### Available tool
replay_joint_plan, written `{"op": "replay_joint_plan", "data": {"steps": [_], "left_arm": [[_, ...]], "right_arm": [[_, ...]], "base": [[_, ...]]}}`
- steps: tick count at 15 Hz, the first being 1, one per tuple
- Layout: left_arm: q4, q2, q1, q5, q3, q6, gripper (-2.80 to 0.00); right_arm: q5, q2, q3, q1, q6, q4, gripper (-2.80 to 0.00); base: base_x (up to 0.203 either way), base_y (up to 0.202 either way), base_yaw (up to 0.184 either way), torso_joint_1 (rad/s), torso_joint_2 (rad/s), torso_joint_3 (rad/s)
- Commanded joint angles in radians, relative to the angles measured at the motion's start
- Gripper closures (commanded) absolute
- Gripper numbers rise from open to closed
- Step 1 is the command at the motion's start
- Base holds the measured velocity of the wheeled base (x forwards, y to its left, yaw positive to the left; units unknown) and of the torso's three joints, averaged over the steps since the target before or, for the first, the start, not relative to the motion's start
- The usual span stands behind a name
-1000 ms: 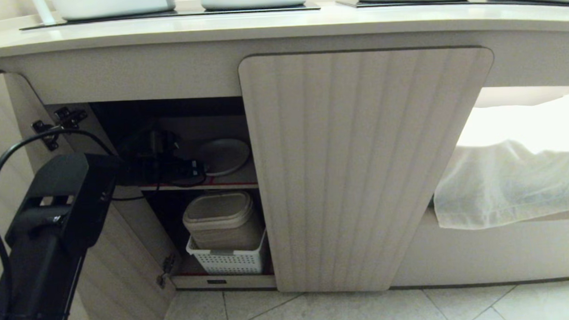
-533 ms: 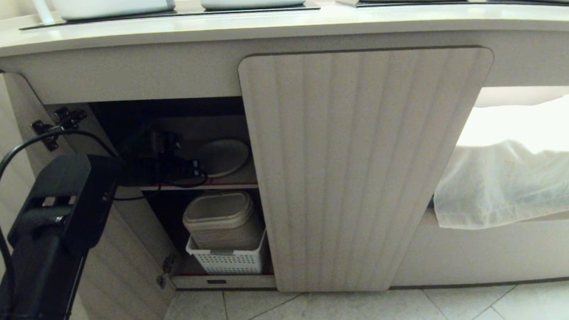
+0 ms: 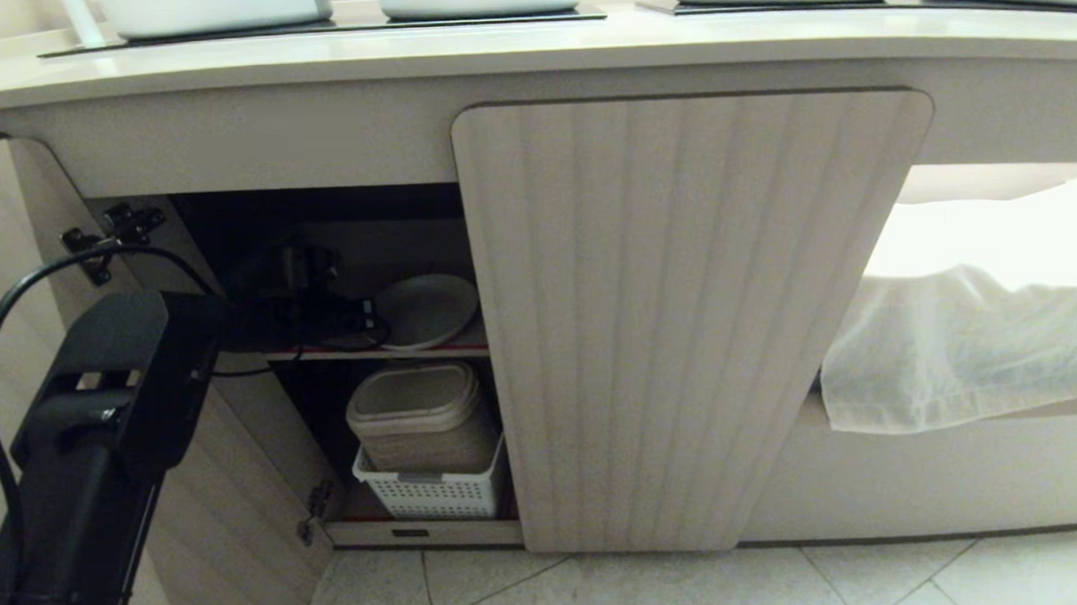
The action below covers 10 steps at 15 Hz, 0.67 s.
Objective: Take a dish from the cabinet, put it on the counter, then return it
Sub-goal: Take the plate from the cabinet
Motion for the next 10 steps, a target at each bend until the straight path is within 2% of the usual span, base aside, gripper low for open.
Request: {"op": "replay_joint_plan", "data": {"steps": [1,10], "left_arm": [[0.0,-0.002,0.001,-0.001,0.0,-0.001,0.0],[0.089,-0.054,0.008,-0.001,0.012,-0.012,0.0]], "right_arm": [[0.0,0.002,0.0,0.0,0.0,0.001,0.0],[0.0,0.0,0.0,0.0,0.0,-0.001,0.0]], "base": [[0.0,0.0,0.0,0.0,0.0,0.0],[0.0,0.0,0.0,0.0,0.0,0.0]]}}
